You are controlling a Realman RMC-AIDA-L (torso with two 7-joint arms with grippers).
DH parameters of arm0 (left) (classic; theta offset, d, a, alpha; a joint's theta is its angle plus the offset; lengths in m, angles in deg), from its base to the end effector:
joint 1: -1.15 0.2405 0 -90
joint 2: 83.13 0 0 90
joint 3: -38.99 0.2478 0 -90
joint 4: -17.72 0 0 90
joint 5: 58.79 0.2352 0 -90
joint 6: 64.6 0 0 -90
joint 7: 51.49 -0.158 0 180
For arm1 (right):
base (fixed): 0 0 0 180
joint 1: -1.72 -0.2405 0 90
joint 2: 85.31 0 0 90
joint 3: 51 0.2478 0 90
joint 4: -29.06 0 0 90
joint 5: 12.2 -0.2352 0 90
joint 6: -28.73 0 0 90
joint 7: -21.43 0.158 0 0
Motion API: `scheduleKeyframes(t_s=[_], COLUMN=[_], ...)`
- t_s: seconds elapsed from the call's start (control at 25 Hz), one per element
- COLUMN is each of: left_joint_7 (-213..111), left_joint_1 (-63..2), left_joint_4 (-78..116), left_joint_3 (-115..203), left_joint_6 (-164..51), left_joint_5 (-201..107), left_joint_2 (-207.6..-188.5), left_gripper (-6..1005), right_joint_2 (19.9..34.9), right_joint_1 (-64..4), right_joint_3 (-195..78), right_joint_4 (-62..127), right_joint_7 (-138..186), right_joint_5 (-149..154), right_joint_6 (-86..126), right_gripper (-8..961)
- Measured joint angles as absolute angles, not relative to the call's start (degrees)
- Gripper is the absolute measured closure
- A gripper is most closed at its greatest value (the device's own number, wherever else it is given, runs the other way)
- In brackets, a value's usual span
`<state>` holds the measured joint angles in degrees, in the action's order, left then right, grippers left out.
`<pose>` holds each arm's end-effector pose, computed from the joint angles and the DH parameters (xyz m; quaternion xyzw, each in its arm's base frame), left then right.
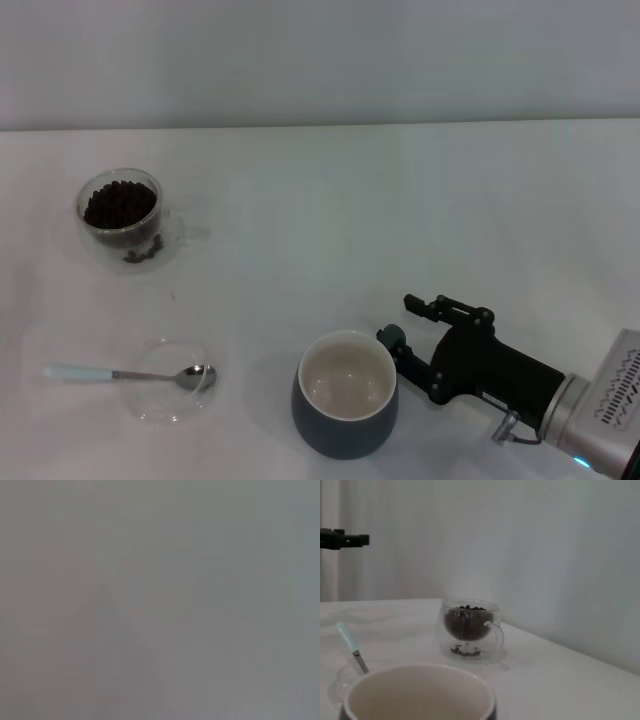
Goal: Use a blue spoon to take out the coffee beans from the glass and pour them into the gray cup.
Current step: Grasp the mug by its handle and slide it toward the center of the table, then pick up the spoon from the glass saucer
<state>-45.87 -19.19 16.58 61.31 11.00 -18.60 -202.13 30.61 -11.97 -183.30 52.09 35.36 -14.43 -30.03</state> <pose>-0.4135 0.2959 0.0435 -0.5518 -0.2566 -0.2433 0.7553 0.3118 0.2686 -0.1191 -0.8956 0.1320 0.2341 0.3545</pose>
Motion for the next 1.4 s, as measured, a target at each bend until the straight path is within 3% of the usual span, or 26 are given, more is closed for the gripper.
scheduleKeyframes(t_s=[0.24, 0.44, 0.56, 1.12, 1.4], left_joint_7=[-45.9, -45.9, -45.9, -44.9, -31.2], left_joint_1=[-18.9, -18.5, -18.4, -18.3, -15.1], left_joint_4=[16.6, 16.7, 16.7, 17.0, 16.2], left_joint_3=[61.3, 61.3, 61.3, 61.8, 62.1], left_joint_6=[10.7, 10.7, 10.7, 11.4, 17.1], left_joint_5=[-19.2, -19.3, -19.3, -18.5, -11.2], left_joint_2=[-202.13, -202.13, -202.13, -202.24, -202.40], left_gripper=[110, 110, 110, 111, 111], right_joint_2=[30.58, 30.37, 30.31, 30.12, 29.89], right_joint_1=[-11.6, -10.6, -9.4, -5.3, -3.8], right_joint_3=[-183.0, -182.9, -182.5, -178.9, -168.5], right_joint_4=[50.7, 49.5, 47.6, 37.1, 32.8], right_joint_7=[35.7, 35.7, 35.8, 35.8, 35.4], right_joint_5=[-14.9, -14.9, -14.9, -16.2, -16.4], right_joint_6=[-30.3, -31.4, -35.3, -50.2, -63.9], right_gripper=[500, 257, 205, 208, 216])
